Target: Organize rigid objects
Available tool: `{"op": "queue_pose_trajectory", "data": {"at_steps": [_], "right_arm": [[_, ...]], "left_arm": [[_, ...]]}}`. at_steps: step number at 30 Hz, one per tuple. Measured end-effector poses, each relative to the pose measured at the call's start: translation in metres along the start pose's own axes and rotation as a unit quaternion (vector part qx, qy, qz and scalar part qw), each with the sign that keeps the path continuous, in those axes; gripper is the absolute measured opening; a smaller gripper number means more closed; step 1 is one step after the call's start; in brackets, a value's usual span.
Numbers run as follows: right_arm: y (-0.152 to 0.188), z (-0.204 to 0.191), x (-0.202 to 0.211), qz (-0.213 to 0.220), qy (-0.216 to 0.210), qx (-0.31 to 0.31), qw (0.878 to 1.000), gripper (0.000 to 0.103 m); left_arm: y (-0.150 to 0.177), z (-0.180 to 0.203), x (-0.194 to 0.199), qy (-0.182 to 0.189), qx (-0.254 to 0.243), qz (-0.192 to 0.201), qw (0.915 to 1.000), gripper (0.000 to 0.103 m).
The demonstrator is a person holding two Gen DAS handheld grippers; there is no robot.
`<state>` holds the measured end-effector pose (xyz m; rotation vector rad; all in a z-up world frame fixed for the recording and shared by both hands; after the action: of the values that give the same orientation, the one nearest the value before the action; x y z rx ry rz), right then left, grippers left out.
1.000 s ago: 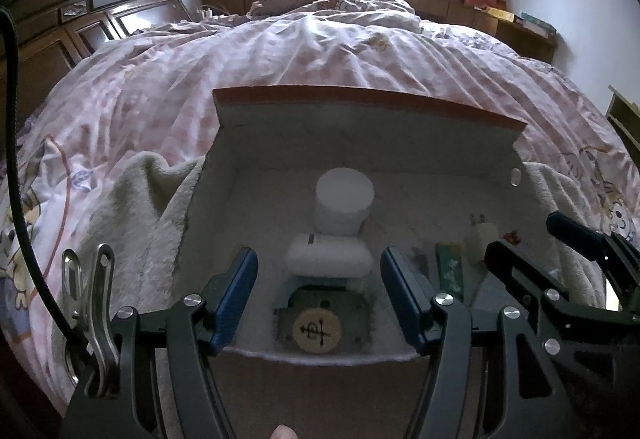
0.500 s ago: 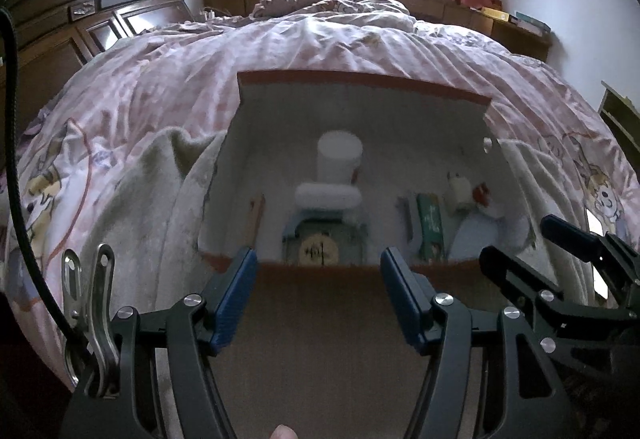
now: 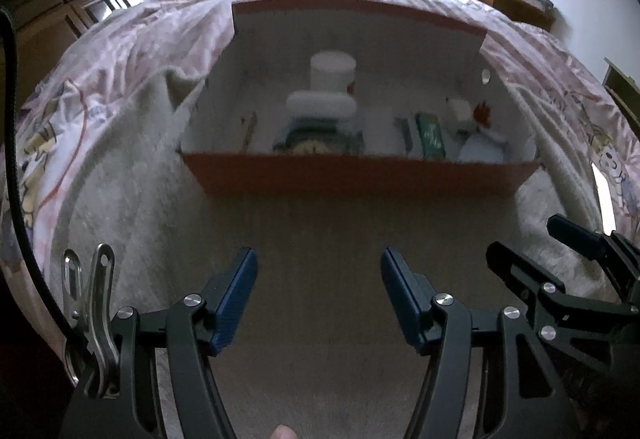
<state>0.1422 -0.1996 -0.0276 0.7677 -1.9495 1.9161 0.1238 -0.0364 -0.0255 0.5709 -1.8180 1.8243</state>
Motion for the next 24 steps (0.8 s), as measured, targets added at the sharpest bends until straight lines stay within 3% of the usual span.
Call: {"op": "queue_pose_trajectory", "data": {"at_steps": [14, 24], "right_arm": [[0.025, 0.009, -0.018, -0.036, 0.013, -0.026, 0.999, 0.083], [0.031, 0.007, -0.022, -0.036, 0.024, -0.013, 0.999, 0.086]], "left_arm": [[0.027, 0.001, -0.015, -0.008, 0.004, -0.037, 0.9993, 0.065], [0.030, 0.004, -0.016, -0.014, 0.005, -0.037, 0.9992, 0.065]]}}
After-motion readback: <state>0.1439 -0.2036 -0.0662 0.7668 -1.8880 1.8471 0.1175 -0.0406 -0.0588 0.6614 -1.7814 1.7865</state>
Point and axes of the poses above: each gripper's, at about its wrist camera, not at the fingertips, and x roughly against the way its jaws point, z to its right, y to its underside, the point moved 10 cm from there along -x, roughly the way its jaws point, and after that the axes turned 14 degrees about z, right-handed, at the moved point
